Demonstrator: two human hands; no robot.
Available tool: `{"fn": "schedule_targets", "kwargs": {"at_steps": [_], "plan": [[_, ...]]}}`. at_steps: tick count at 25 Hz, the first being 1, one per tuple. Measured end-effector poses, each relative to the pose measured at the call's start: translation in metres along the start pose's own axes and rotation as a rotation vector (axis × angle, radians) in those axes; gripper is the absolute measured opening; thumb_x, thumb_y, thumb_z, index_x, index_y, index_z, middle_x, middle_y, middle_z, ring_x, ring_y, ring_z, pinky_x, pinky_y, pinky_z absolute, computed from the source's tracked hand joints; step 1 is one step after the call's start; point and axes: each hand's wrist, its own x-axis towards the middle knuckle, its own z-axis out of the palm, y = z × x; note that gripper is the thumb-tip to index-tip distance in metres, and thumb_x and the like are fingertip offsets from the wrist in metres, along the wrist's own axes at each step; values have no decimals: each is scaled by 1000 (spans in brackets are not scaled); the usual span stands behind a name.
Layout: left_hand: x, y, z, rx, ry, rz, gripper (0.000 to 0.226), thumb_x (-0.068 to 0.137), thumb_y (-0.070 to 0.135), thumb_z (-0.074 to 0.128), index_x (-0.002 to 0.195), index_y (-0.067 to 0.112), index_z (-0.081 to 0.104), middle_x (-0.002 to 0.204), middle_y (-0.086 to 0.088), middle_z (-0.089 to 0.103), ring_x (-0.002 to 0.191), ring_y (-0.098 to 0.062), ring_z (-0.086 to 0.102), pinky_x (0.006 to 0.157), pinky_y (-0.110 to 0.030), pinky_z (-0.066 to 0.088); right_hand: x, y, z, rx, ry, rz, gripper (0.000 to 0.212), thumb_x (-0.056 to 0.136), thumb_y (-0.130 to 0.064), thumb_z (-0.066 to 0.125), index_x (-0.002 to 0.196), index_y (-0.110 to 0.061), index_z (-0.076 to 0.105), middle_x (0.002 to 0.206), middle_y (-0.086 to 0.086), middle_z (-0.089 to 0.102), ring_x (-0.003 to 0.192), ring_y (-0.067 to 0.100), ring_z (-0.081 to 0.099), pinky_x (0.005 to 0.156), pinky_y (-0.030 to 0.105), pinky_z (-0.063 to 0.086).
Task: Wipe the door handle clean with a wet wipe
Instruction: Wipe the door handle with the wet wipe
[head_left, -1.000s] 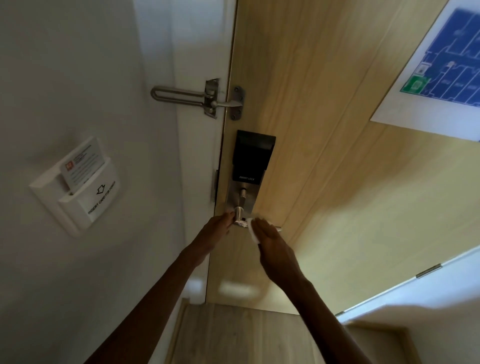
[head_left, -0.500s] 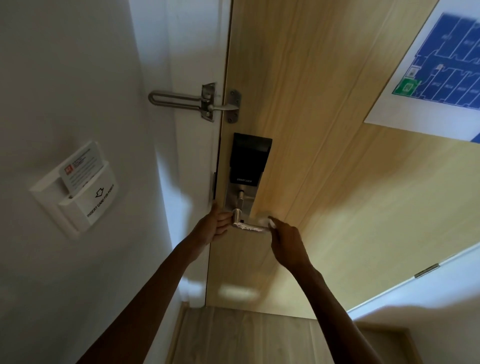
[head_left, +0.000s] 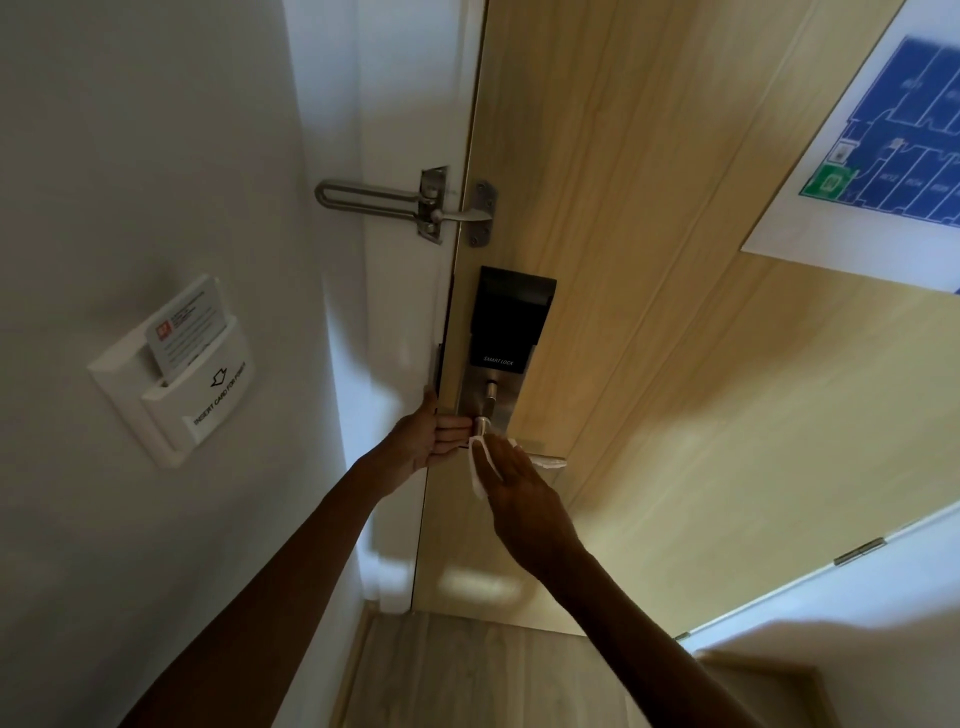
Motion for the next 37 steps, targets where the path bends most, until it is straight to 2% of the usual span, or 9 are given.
{"fn": "schedule_targets", "kwargs": {"at_steps": [3, 7, 11, 17, 21, 26, 30, 33, 37], "plan": [[-1, -5, 2, 26, 5, 36, 78, 95, 59, 10, 130, 6, 55, 135, -13, 57, 129, -23, 51, 108, -34, 39, -10, 21, -3, -48, -19, -62, 81, 77, 10, 63, 149, -5, 29, 154, 21, 34, 141, 31, 23, 110, 46, 32], [1, -5, 5, 35, 26, 38, 77, 94, 60, 12, 129, 7, 56, 136, -13, 57, 129, -23, 51, 104, -32, 41, -4, 11, 3, -14, -27, -11, 79, 80, 10, 54, 151, -4, 24, 157, 20, 26, 143, 28, 11, 115, 45, 26], [1, -6, 1, 29, 15, 40, 76, 94, 60, 13, 127, 8, 58, 134, -12, 59, 127, -22, 53, 104, -31, 41, -19, 33, -3, -70, -37, -97, 79, 78, 11, 49, 151, -10, 27, 157, 15, 28, 145, 28, 17, 113, 44, 26], [-1, -9, 8, 9, 57, 56, 70, 99, 53, 14, 126, 6, 58, 133, -14, 59, 125, -21, 55, 107, -32, 41, -18, 37, -2, -39, -73, -57, 88, 79, 13, 62, 153, -15, 23, 160, 8, 22, 147, 28, 20, 111, 39, 30], [1, -9, 7, 25, 64, 52, 70, 98, 55, 15, 123, 9, 61, 131, -12, 61, 122, -19, 57, 105, -31, 43, -36, 61, -10, -96, -79, -130, 87, 81, 16, 52, 154, -17, 18, 162, 5, 18, 150, 24, 12, 115, 40, 32], [2, -12, 10, 36, 82, 63, 69, 98, 55, 17, 123, 8, 61, 131, -12, 61, 122, -19, 58, 104, -32, 44, -33, 50, -11, -44, -101, -43, 83, 83, 12, 58, 153, -15, 23, 161, 6, 22, 149, 27, 16, 108, 43, 44], [3, -8, 9, 65, 78, 47, 71, 97, 56, 17, 124, 6, 60, 132, -14, 60, 123, -20, 57, 99, -29, 45, -48, 68, -17, -106, -112, -108, 85, 83, 13, 57, 154, -16, 19, 163, 3, 15, 150, 26, 13, 112, 39, 38], [3, -9, 8, 83, 74, 64, 70, 97, 57, 18, 123, 8, 61, 131, -13, 61, 121, -19, 58, 92, -25, 47, -57, 79, -22, -102, -103, -63, 90, 80, 14, 60, 154, -17, 18, 163, 1, 14, 150, 25, 13, 111, 35, 37], [1, -10, 8, 74, 56, 62, 68, 97, 56, 18, 127, 8, 57, 135, -12, 58, 125, -19, 55, 100, -29, 44, -52, 70, -14, -84, -110, -55, 88, 85, 9, 61, 154, -17, 14, 164, 0, 11, 150, 24, 10, 113, 37, 37]]}}
